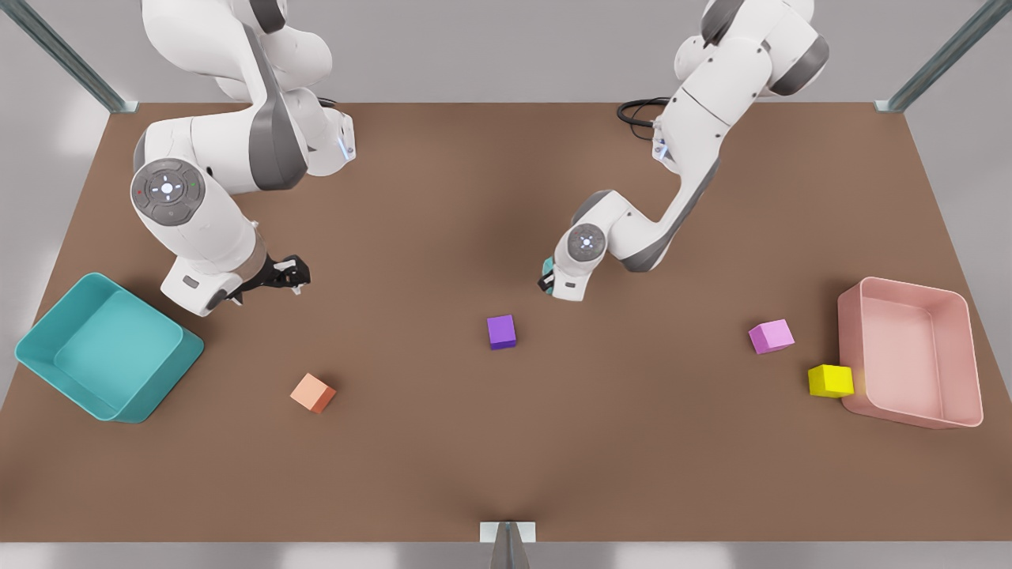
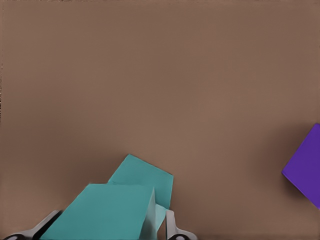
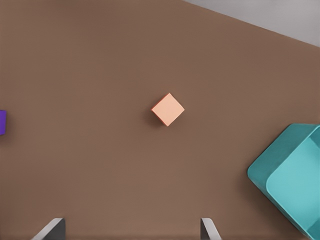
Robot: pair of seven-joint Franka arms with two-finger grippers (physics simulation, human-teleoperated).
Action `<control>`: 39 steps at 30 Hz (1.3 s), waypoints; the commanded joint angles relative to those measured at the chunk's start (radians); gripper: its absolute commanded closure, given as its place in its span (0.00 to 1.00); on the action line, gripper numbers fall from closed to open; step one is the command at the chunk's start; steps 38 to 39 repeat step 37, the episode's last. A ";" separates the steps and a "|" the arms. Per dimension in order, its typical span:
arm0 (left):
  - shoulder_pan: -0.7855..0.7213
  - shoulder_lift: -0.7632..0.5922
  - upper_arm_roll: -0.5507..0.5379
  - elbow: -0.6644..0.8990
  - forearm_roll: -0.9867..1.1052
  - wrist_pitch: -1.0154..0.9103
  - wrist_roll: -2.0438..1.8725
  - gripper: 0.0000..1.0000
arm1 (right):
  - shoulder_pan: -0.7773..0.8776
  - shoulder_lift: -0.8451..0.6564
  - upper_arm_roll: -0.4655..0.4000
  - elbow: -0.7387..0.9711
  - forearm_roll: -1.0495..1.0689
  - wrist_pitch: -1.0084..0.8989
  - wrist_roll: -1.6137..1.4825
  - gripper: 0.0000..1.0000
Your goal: Stack the two blue cubes on top of each other
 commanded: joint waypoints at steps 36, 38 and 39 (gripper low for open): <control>0.068 -0.296 0.532 0.613 -0.028 -0.974 1.516 0.00 | -0.001 -0.001 -0.001 0.014 0.002 -0.001 -0.004 0.00; 0.068 -0.298 0.532 0.613 -0.030 -0.974 1.516 0.00 | -0.001 -0.001 -0.001 0.014 0.002 -0.001 -0.004 0.00; 0.068 -0.298 0.532 0.613 -0.030 -0.974 1.516 0.00 | -0.001 -0.001 -0.001 0.014 0.002 -0.001 -0.004 0.00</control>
